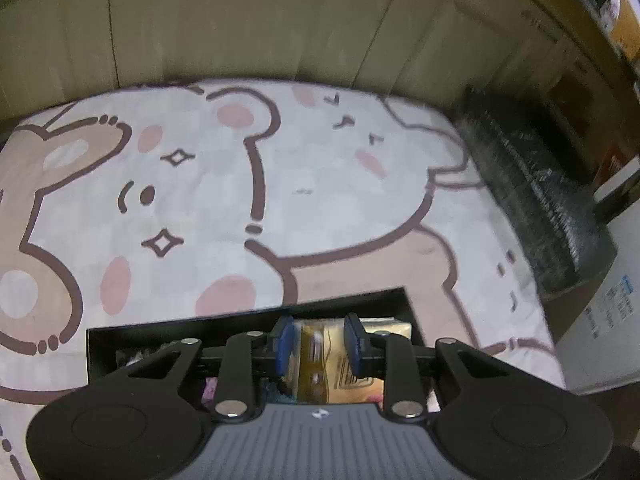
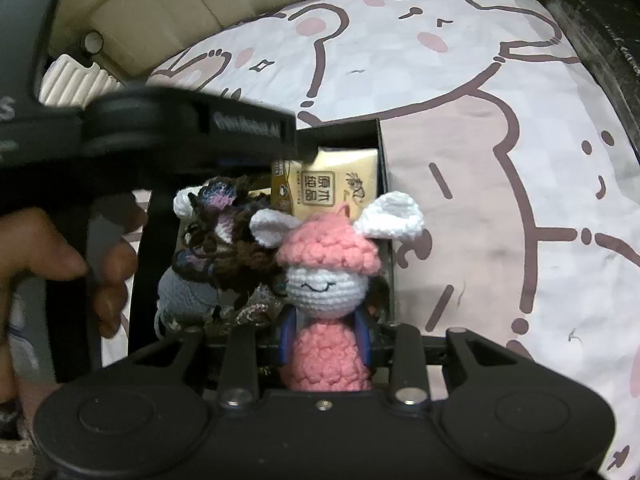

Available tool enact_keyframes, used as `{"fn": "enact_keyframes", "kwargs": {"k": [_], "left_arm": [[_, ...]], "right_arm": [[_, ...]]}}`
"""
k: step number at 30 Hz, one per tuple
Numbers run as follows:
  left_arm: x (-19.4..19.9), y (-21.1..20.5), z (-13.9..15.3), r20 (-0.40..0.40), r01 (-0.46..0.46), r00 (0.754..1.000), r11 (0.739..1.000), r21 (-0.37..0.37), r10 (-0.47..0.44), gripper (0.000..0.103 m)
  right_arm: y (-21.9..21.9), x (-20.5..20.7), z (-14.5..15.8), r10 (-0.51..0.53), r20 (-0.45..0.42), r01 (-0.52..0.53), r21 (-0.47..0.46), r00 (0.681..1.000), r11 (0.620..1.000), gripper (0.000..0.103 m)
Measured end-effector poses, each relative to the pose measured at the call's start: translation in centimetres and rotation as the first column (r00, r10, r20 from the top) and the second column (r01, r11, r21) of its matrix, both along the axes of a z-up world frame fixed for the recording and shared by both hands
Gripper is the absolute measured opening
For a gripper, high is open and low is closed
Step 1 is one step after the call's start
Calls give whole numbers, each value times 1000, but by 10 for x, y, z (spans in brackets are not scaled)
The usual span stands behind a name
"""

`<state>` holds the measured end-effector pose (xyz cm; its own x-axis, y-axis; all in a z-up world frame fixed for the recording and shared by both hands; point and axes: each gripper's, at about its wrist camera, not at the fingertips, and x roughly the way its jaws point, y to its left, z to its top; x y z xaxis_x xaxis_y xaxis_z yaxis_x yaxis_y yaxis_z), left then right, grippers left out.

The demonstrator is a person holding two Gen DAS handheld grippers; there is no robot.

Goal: Organize objects
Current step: 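Lower the tissue pack into the box with the left tool while the right tool lowers the bunny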

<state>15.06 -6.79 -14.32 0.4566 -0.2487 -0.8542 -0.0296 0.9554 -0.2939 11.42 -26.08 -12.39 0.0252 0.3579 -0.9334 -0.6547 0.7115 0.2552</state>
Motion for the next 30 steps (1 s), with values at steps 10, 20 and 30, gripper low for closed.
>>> {"fn": "enact_keyframes", "kwargs": {"k": [10, 20, 30], "left_arm": [[0, -2, -4, -19, -5, 1000, 1000, 15, 5, 28], [-7, 2, 17, 10, -18, 1000, 1000, -2, 18, 49], [-23, 8, 29, 18, -23, 1000, 1000, 20, 22, 61]], "right_arm": [[1, 4, 1, -3, 1, 3, 3, 1000, 1000, 34], [-8, 13, 19, -46, 33, 43, 76, 998, 996, 36], [-1, 4, 10, 15, 42, -16, 29, 999, 999, 17]]}}
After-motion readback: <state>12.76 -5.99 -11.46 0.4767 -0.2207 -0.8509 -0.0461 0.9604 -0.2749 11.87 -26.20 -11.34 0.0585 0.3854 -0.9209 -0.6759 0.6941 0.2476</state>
